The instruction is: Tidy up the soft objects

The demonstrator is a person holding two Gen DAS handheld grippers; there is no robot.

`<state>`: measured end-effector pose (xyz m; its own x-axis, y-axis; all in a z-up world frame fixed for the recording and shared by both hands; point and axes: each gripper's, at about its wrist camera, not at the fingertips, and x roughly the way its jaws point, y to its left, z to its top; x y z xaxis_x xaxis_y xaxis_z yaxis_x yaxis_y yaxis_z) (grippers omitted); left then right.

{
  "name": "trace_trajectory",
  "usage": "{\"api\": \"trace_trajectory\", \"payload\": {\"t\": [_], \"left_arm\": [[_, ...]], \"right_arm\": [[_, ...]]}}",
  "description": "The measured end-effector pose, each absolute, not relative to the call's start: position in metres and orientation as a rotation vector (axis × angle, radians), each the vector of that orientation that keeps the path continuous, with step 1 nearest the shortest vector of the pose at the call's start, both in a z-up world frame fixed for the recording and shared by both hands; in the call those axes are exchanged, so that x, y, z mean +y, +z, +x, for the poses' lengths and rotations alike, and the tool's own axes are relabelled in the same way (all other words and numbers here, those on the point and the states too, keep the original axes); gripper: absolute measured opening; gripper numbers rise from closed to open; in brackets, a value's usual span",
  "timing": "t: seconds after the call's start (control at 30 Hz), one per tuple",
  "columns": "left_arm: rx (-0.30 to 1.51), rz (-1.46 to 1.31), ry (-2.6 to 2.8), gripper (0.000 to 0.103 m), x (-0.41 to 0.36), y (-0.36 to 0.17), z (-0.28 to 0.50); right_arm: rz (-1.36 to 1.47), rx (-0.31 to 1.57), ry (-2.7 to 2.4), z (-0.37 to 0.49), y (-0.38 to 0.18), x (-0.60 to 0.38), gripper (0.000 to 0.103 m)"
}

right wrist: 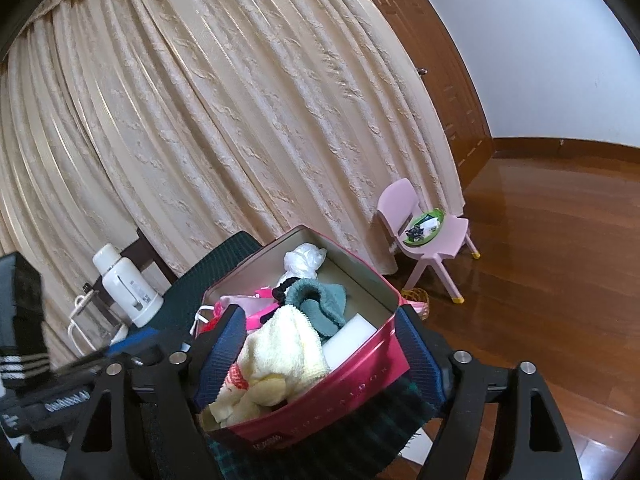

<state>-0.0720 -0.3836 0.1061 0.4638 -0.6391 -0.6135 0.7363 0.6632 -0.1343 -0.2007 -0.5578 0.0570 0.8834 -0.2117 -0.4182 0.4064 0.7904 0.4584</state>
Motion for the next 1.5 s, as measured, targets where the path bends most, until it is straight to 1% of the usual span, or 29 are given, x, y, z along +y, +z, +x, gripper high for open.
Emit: {"api": "trace_trajectory", "payload": {"t": [0.03, 0.07, 0.1, 0.13, 0.2, 0.23, 0.3, 0.4, 0.57, 0.67, 1.5], "left_arm": [[0.680, 0.152, -0.830, 0.086, -0.380, 0.108, -0.071], [0.672, 0.143, -0.797, 0.089, -0.375, 0.111, -0.071], [0.663, 0.137, -0.766, 0.095, -0.371, 0.113, -0.071], [0.652, 0.132, -0.737, 0.099, -0.368, 0.116, -0.072], [0.609, 0.131, -0.671, 0.101, -0.361, 0.121, -0.074], [0.572, 0.139, -0.628, 0.103, -0.358, 0.124, -0.078], [0.501, 0.163, -0.566, 0.103, -0.354, 0.129, -0.084], [0.447, 0.230, -0.525, 0.103, -0.355, 0.129, -0.093], [0.474, 0.355, -0.487, 0.103, -0.367, 0.118, -0.094], [0.485, 0.383, -0.467, 0.103, -0.371, 0.113, -0.094], [0.504, 0.439, -0.437, 0.103, -0.375, 0.101, -0.089]], "right_arm": [[0.560, 0.363, -0.349, -0.200, 0.058, -0.556, 0.085], [0.549, 0.365, -0.359, -0.200, 0.059, -0.554, 0.089], [0.542, 0.366, -0.364, -0.200, 0.059, -0.553, 0.093], [0.535, 0.366, -0.370, -0.200, 0.060, -0.552, 0.095], [0.513, 0.362, -0.380, -0.201, 0.063, -0.549, 0.102], [0.499, 0.360, -0.383, -0.202, 0.065, -0.547, 0.103], [0.460, 0.362, -0.389, -0.202, 0.069, -0.541, 0.103], [0.401, 0.368, -0.383, -0.201, 0.074, -0.532, 0.103], [0.314, 0.398, -0.341, -0.199, 0.078, -0.517, 0.103], [0.298, 0.410, -0.333, -0.199, 0.078, -0.513, 0.103], [0.268, 0.467, -0.362, -0.190, 0.073, -0.507, 0.103]]}}
